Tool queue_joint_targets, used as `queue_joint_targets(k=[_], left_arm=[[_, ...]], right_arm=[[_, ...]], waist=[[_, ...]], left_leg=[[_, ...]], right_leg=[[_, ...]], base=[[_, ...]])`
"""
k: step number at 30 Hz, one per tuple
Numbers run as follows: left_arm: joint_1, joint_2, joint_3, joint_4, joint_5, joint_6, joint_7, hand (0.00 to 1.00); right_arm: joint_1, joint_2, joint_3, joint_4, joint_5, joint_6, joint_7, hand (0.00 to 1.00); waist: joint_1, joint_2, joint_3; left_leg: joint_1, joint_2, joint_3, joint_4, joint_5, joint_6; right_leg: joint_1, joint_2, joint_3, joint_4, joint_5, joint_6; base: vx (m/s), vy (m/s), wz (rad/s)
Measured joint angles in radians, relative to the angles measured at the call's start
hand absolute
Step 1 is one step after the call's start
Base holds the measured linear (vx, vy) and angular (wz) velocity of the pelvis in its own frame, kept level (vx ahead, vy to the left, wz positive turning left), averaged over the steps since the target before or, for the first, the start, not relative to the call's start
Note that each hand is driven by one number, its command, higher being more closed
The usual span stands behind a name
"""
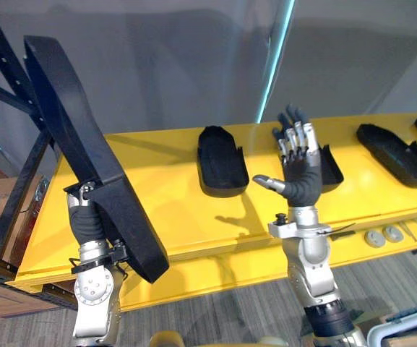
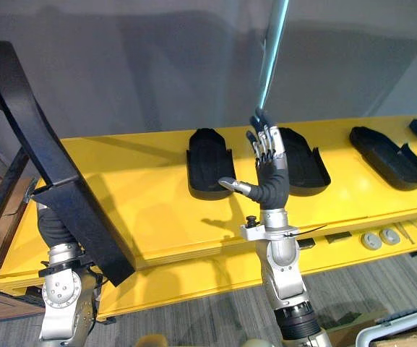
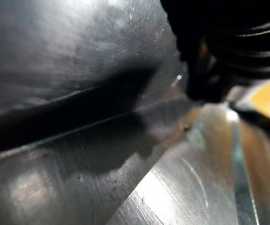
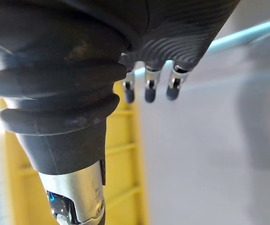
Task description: Walk over and take plastic housings, then place them on the shelf
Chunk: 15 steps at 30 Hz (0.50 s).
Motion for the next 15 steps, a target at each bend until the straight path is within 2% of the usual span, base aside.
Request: queue_joint_targets(k=[1, 4, 8, 10, 11, 12, 13, 15], left_arm=[[0.004, -0.006, -0.007, -0.024, 0.02, 0.014, -0.005, 1.0], [0.007, -0.013, -0.005, -0.086, 0.044, 0.014, -0.015, 1.0], [0.013, -0.029, 0.021, -0.144, 0.161, 0.021, 0.025, 1.0], [0.013, -0.03, 0.038, -0.159, 0.247, 0.077, 0.014, 1.0], [0.013, -0.029, 0.044, -0.16, 0.264, 0.087, 0.012, 1.0], [0.01, -0.019, 0.072, -0.16, 0.306, 0.128, -0.001, 1.0], [0.009, 0.007, 0.098, -0.153, 0.333, 0.175, -0.015, 1.0], [-0.008, 0.072, 0.145, -0.095, 0.355, 0.223, -0.011, 1.0]], right_arm=[[0.0, 0.0, 0.0, 0.0, 0.003, 0.006, 0.013, 0.0], [-0.001, -0.006, -0.001, 0.0, 0.008, 0.006, 0.045, 0.0], [-0.014, -0.01, 0.028, -0.045, 0.038, 0.005, 0.117, 0.0], [-0.027, -0.008, 0.059, -0.079, 0.055, 0.005, 0.143, 0.0], [-0.03, -0.008, 0.065, -0.078, 0.058, 0.006, 0.148, 0.0], [-0.036, -0.008, 0.089, -0.078, 0.073, 0.009, 0.169, 0.0], [-0.036, -0.005, 0.103, -0.079, 0.09, 0.011, 0.186, 0.0], [-0.037, -0.006, 0.111, -0.079, 0.094, 0.017, 0.203, 0.0]], waist=[[-0.004, 0.007, 0.004], [-0.009, 0.019, 0.002], [0.002, 0.034, -0.004], [0.004, 0.041, -0.008], [0.004, 0.041, -0.009], [0.008, 0.041, -0.009], [0.009, 0.04, -0.011], [0.013, 0.039, -0.011]], left_leg=[[0.001, -0.003, -0.011, -0.025, 0.022, -0.005], [0.017, 0.003, -0.036, -0.106, 0.077, -0.021], [0.081, 0.01, -0.044, -0.24, 0.144, -0.033], [0.112, 0.001, -0.054, -0.299, 0.178, -0.031], [0.114, 0.001, -0.055, -0.304, 0.182, -0.03], [0.124, -0.001, -0.057, -0.326, 0.195, -0.029], [0.125, -0.002, -0.066, -0.342, 0.205, -0.028], [0.121, -0.003, -0.077, -0.347, 0.207, -0.029]], right_leg=[[0.005, 0.0, -0.02, -0.017, 0.01, 0.016], [0.006, 0.012, -0.048, -0.021, 0.012, 0.019], [0.036, 0.024, -0.07, -0.037, 0.012, 0.018], [0.049, 0.019, -0.083, -0.039, 0.012, 0.018], [0.049, 0.018, -0.084, -0.039, 0.012, 0.018], [0.051, 0.017, -0.089, -0.04, 0.012, 0.019], [0.052, 0.017, -0.099, -0.04, 0.012, 0.019], [0.054, 0.017, -0.107, -0.04, 0.012, 0.018]], base=[[-0.01, -0.044, 0.31], [0.0, -0.096, 0.3], [-0.01, -0.065, 0.12], [0.01, -0.01, 0.19], [0.0, 0.007, 0.09], [-0.02, -0.003, 0.14], [-0.02, -0.004, 0.18], [-0.04, -0.01, 0.16]])
